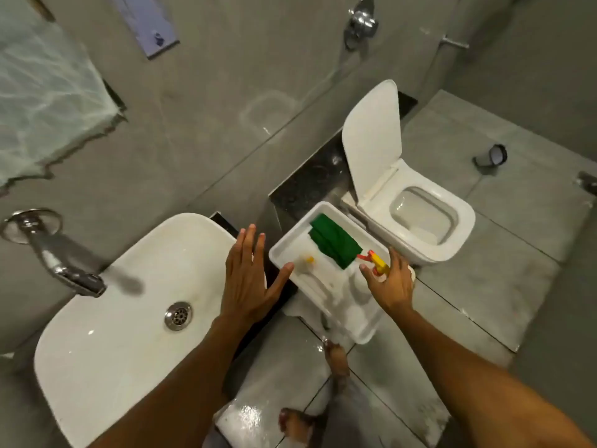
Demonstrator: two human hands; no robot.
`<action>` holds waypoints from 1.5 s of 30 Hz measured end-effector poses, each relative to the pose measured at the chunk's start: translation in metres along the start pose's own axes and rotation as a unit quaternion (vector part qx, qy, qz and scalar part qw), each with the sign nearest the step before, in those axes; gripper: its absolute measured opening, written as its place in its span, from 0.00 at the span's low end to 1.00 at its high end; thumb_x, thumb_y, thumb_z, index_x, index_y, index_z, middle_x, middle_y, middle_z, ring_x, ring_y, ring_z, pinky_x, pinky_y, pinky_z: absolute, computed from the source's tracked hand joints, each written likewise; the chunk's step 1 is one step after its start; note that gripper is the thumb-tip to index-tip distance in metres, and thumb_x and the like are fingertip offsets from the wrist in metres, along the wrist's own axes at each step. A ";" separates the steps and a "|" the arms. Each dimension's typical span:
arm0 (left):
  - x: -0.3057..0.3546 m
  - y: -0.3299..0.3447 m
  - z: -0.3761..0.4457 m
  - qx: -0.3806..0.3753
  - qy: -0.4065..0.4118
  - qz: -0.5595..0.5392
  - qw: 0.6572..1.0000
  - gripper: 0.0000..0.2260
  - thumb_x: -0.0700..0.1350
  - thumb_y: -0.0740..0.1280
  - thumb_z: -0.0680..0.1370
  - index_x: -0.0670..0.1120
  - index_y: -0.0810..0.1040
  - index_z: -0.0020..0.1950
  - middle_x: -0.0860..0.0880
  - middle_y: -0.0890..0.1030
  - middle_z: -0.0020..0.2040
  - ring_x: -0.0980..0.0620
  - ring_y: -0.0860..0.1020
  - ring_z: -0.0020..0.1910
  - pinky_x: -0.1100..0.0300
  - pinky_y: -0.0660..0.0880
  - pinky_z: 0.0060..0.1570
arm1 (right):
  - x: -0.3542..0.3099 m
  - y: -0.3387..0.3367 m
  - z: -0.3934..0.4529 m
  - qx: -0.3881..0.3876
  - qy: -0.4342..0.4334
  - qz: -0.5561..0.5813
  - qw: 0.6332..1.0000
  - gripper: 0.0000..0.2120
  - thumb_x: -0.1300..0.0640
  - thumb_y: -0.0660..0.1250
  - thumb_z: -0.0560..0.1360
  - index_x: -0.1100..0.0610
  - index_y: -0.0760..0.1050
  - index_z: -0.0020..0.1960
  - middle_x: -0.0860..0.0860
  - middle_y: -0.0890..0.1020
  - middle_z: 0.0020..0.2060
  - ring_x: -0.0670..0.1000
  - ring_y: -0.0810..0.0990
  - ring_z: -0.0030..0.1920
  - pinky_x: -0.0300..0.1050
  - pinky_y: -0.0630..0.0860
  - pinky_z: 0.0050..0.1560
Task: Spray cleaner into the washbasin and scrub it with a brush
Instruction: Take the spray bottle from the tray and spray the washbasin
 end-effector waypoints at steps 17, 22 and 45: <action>-0.007 0.049 0.010 -0.048 -0.054 0.063 0.995 0.38 0.69 0.59 0.82 0.46 0.65 0.84 0.45 0.54 0.88 0.44 0.47 0.89 0.38 0.45 0.86 | 0.037 0.072 0.047 0.091 0.157 0.375 0.909 0.26 0.53 0.79 0.76 0.59 0.77 0.71 0.52 0.82 0.57 0.57 0.84 0.60 0.55 0.82 0.68; -0.008 0.051 0.011 -0.043 -0.059 0.053 0.996 0.34 0.68 0.59 0.83 0.48 0.67 0.83 0.47 0.56 0.88 0.46 0.45 0.89 0.38 0.45 0.86 | 0.033 0.084 0.059 0.111 0.067 0.234 0.964 0.17 0.50 0.70 0.83 0.60 0.82 0.66 0.57 0.86 0.57 0.57 0.83 0.57 0.58 0.80 0.69; -0.019 0.000 -0.012 0.039 -0.105 -0.023 0.993 0.38 0.66 0.58 0.84 0.45 0.56 0.87 0.46 0.53 0.89 0.45 0.48 0.89 0.42 0.50 0.86 | -0.128 0.044 -0.013 -0.101 -0.219 0.221 0.945 0.13 0.34 0.63 0.82 0.36 0.83 0.57 0.49 0.89 0.50 0.50 0.88 0.55 0.57 0.88 0.54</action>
Point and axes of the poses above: each hand's wrist, its own z-axis towards the middle knuckle, its own y-axis out of the palm, x = y × z, the point moved 1 cm from there along z, towards the middle knuckle
